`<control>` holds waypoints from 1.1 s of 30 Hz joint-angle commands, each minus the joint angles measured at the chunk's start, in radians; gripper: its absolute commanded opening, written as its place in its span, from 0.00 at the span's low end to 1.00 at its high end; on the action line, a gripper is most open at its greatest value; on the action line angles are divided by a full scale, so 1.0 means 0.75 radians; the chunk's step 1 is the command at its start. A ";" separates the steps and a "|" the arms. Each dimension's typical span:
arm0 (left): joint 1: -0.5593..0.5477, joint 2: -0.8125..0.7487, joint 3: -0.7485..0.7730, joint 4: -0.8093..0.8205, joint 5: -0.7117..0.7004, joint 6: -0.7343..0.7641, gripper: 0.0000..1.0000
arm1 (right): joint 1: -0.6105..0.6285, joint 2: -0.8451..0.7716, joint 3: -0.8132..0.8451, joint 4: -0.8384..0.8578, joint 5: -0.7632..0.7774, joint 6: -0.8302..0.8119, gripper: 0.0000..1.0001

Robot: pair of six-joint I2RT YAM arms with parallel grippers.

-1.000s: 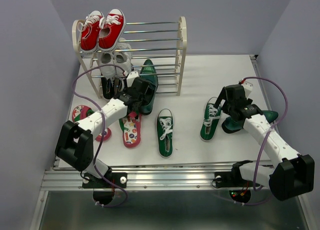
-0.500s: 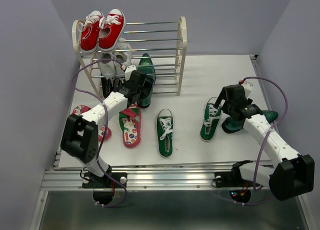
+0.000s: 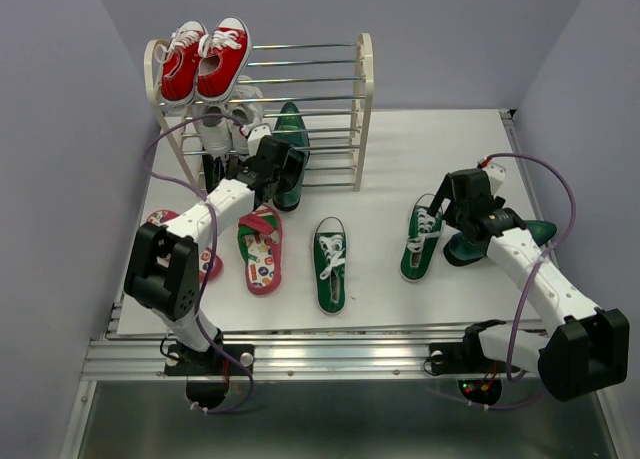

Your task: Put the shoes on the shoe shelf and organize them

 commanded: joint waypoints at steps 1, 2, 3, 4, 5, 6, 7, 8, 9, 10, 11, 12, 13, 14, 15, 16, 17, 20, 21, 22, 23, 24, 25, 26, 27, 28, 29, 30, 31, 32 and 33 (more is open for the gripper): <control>0.017 -0.017 0.127 0.174 -0.025 0.008 0.00 | -0.007 -0.040 0.020 0.004 0.003 -0.016 1.00; 0.019 -0.009 0.129 0.169 -0.029 0.008 0.00 | -0.007 -0.040 0.020 0.004 0.003 -0.016 1.00; 0.024 -0.007 0.135 0.169 -0.041 0.008 0.00 | -0.007 -0.040 0.020 0.006 0.001 -0.014 1.00; 0.026 -0.003 0.139 0.167 -0.049 0.006 0.00 | -0.007 -0.042 0.022 0.004 0.003 -0.014 1.00; 0.028 0.003 0.149 0.159 -0.053 0.006 0.00 | -0.007 -0.040 0.020 0.004 -0.001 -0.014 1.00; 0.032 0.006 0.153 0.159 -0.051 0.006 0.00 | -0.007 -0.040 0.020 0.004 -0.003 -0.014 1.00; 0.034 0.010 0.158 0.157 -0.051 0.004 0.00 | -0.007 -0.040 0.022 0.006 -0.001 -0.014 1.00; 0.038 0.016 0.162 0.155 -0.047 0.000 0.00 | -0.007 -0.040 0.022 0.006 0.001 -0.014 1.00; 0.038 0.020 0.168 0.155 -0.043 0.004 0.00 | -0.007 -0.042 0.022 0.004 -0.001 -0.014 1.00; 0.038 0.024 0.170 0.153 -0.045 0.006 0.00 | -0.007 -0.042 0.022 0.004 -0.001 -0.014 1.00; 0.042 0.032 0.172 0.147 -0.049 0.006 0.00 | -0.007 -0.042 0.022 0.004 0.001 -0.016 1.00; 0.044 0.036 0.176 0.145 -0.049 0.006 0.00 | -0.007 -0.046 0.022 0.004 0.003 -0.014 1.00; 0.044 0.038 0.176 0.143 -0.057 0.004 0.00 | -0.007 -0.050 0.020 0.004 0.003 -0.014 1.00; 0.050 0.040 0.178 0.141 -0.056 0.002 0.00 | -0.007 -0.050 0.022 0.006 0.003 -0.014 1.00; 0.052 0.042 0.180 0.141 -0.055 0.002 0.00 | -0.007 -0.050 0.022 0.006 0.003 -0.014 1.00; 0.054 0.046 0.180 0.143 -0.055 0.004 0.00 | -0.007 -0.048 0.022 0.006 0.001 -0.016 1.00; 0.056 0.053 0.184 0.139 -0.055 0.004 0.00 | -0.007 -0.048 0.022 0.006 0.003 -0.014 1.00; 0.060 0.067 0.200 0.129 -0.053 0.012 0.00 | -0.007 -0.046 0.024 0.004 0.003 -0.016 1.00; 0.060 0.071 0.207 0.126 -0.051 0.014 0.00 | -0.007 -0.048 0.026 0.004 0.005 -0.018 1.00; 0.060 0.079 0.211 0.120 -0.053 0.012 0.00 | -0.007 -0.052 0.026 0.004 0.005 -0.018 1.00; 0.062 0.083 0.217 0.114 -0.053 0.006 0.00 | -0.007 -0.053 0.024 0.006 0.005 -0.016 1.00; 0.062 0.087 0.223 0.100 -0.058 0.000 0.00 | -0.007 -0.053 0.024 0.004 0.007 -0.016 1.00; 0.062 0.089 0.227 0.092 -0.058 0.000 0.00 | -0.007 -0.055 0.024 0.006 0.009 -0.016 1.00; 0.062 0.091 0.225 0.086 -0.064 -0.010 0.00 | -0.007 -0.057 0.022 0.004 0.011 -0.016 1.00; 0.066 0.091 0.219 0.086 -0.060 -0.022 0.00 | -0.007 -0.057 0.022 0.004 0.012 -0.014 1.00; 0.067 0.089 0.219 0.084 -0.058 -0.022 0.00 | -0.007 -0.057 0.022 0.004 0.007 -0.016 1.00; 0.065 0.087 0.217 0.083 -0.051 -0.026 0.00 | -0.007 -0.059 0.022 0.004 0.009 -0.016 1.00; 0.067 0.089 0.219 0.081 -0.051 -0.026 0.00 | -0.007 -0.059 0.022 0.006 0.005 -0.016 1.00; 0.065 0.091 0.223 0.075 -0.049 -0.029 0.00 | -0.007 -0.057 0.020 0.006 0.007 -0.016 1.00; 0.067 0.091 0.227 0.065 -0.053 -0.035 0.00 | -0.007 -0.059 0.022 0.004 0.007 -0.014 1.00; 0.067 0.094 0.233 0.055 -0.053 -0.035 0.02 | -0.007 -0.057 0.020 0.004 0.005 -0.014 1.00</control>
